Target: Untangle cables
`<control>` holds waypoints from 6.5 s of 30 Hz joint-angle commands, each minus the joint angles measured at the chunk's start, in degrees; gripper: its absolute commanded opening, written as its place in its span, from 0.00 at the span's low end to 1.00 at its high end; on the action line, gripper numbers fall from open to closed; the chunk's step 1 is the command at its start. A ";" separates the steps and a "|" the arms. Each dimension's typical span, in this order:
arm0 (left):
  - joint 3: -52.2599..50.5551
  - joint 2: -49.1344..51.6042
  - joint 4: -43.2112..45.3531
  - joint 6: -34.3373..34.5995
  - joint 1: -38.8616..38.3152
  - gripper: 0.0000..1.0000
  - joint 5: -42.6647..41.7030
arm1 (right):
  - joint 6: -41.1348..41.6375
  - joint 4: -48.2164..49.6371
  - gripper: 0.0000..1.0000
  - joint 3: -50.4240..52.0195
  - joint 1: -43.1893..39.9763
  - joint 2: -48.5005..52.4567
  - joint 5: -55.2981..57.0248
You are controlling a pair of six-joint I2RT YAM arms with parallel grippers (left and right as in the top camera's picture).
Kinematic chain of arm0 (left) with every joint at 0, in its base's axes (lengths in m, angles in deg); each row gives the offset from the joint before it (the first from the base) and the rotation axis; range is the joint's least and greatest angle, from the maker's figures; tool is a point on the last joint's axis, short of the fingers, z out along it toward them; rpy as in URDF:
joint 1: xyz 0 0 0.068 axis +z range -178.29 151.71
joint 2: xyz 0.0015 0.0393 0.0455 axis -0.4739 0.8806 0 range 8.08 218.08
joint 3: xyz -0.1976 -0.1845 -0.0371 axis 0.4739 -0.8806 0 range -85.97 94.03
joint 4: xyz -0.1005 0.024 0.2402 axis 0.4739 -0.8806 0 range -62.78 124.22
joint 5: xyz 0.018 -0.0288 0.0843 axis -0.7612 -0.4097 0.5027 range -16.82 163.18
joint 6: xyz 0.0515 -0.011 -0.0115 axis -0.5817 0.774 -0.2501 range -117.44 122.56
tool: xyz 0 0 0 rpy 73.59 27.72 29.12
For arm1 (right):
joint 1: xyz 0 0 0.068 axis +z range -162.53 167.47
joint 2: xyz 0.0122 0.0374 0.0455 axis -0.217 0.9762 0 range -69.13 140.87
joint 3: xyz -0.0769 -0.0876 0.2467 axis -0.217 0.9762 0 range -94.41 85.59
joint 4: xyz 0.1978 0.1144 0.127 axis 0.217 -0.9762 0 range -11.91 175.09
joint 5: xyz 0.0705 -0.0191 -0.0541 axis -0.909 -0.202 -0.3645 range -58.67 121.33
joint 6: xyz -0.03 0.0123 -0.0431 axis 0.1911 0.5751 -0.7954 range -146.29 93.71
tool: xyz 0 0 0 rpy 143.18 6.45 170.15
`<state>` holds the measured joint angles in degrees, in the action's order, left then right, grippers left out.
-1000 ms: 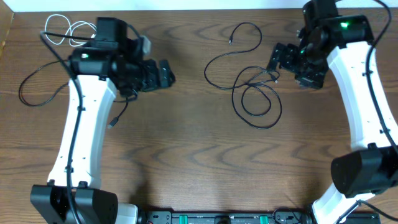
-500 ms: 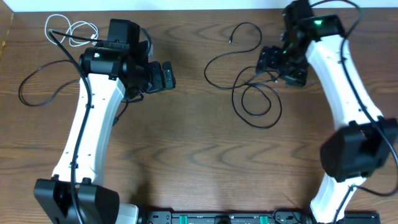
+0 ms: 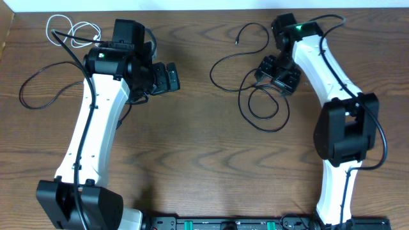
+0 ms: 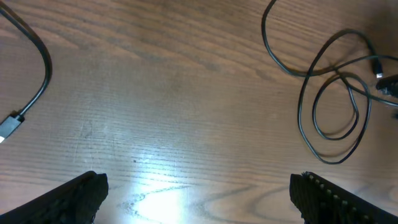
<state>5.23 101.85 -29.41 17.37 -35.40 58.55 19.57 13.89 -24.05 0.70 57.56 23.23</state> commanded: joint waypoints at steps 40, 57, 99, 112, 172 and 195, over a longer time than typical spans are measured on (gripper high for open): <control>-0.61 0.57 2.69 0.33 -4.50 0.99 -20.31 | -21.22 28.30 0.01 -5.97 -0.44 -44.92 -47.39; -0.90 0.57 2.91 0.33 -4.50 0.99 -18.14 | -1.55 8.55 0.01 -5.62 -8.37 -40.74 -5.25; -0.87 0.57 6.93 -16.61 -4.50 0.99 -47.74 | -1.05 19.78 0.01 -5.20 -8.35 -34.27 -17.18; -0.85 -0.35 35.32 -16.26 -9.14 0.91 -47.71 | 5.97 16.81 0.01 -5.20 -5.62 -27.89 -23.71; -0.85 -1.60 48.04 -14.75 -19.06 0.31 -40.41 | 10.88 17.81 0.01 -5.20 -5.64 -26.64 -40.33; -0.85 -1.75 45.48 -11.98 -18.67 0.07 -39.47 | 1.49 17.25 0.39 -5.20 -5.90 -26.64 -38.75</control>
<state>4.33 101.81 16.16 2.96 -54.42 17.22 26.31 31.20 -28.34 -4.74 31.69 -16.83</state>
